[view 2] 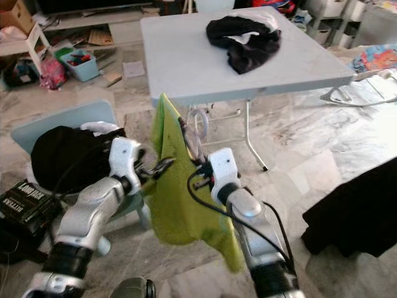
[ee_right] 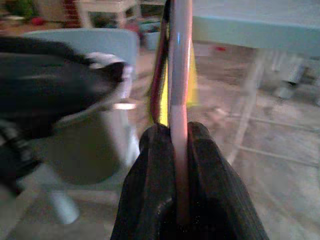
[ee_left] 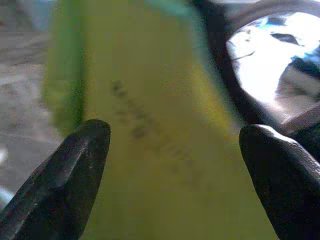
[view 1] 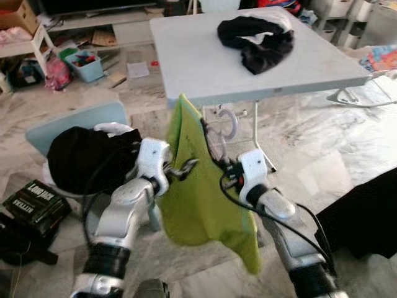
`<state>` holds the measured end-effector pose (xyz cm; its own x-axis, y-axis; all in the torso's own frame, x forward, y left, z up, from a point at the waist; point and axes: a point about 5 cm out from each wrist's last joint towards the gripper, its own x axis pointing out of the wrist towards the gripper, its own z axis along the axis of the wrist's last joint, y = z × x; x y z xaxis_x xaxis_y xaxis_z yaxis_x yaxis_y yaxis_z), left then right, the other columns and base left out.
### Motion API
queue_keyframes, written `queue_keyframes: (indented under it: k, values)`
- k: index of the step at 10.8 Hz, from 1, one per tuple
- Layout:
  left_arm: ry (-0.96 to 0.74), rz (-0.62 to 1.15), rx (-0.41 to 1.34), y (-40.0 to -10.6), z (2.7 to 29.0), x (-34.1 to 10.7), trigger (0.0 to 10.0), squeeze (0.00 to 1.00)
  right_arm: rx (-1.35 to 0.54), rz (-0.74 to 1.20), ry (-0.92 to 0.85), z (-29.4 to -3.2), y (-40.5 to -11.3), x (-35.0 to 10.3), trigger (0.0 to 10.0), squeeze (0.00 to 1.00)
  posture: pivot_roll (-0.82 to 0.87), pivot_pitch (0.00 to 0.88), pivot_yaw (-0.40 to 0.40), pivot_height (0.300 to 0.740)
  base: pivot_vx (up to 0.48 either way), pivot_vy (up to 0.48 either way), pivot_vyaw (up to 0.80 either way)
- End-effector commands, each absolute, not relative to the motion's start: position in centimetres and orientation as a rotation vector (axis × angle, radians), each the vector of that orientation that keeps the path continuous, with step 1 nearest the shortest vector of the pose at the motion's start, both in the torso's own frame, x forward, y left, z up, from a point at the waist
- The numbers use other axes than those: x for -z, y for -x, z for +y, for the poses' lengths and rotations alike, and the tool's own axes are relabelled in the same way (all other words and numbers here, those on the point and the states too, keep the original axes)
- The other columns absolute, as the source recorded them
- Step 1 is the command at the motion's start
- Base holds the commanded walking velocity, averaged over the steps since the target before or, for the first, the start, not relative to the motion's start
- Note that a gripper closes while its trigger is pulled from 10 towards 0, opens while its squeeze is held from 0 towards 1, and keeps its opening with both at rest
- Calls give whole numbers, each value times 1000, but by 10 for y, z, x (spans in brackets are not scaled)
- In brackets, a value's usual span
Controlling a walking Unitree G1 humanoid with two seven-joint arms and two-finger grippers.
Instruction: Hang hanger
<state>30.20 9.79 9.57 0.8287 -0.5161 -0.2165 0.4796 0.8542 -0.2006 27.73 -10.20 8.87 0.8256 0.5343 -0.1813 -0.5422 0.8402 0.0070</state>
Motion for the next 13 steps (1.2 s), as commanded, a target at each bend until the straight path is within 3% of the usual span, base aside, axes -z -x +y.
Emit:
queue_keyframes:
  k: [1,5,7,11,13]
  values:
    - [142,274,568,-305,89,-99,10000,0,-599,97,58,-96,-280,-106,10000,0,-80,0,-2,740,0,0,0]
    - [158,284,578,-313,76,-101,10000,0,-582,39,13,-95,-288,-125,10000,0,-88,0,-6,740,0,0,0]
    - [132,287,535,-318,80,-97,10000,0,-650,33,-44,-94,-283,-136,10000,0,-97,0,-5,740,0,0,0]
    - [110,284,487,-328,85,-95,10000,0,-955,123,5,-96,-257,-138,10000,0,-112,0,-3,740,0,0,0]
    - [95,282,424,-332,102,-92,10000,0,-941,176,78,-111,-251,-128,10000,0,-109,0,-4,740,0,0,0]
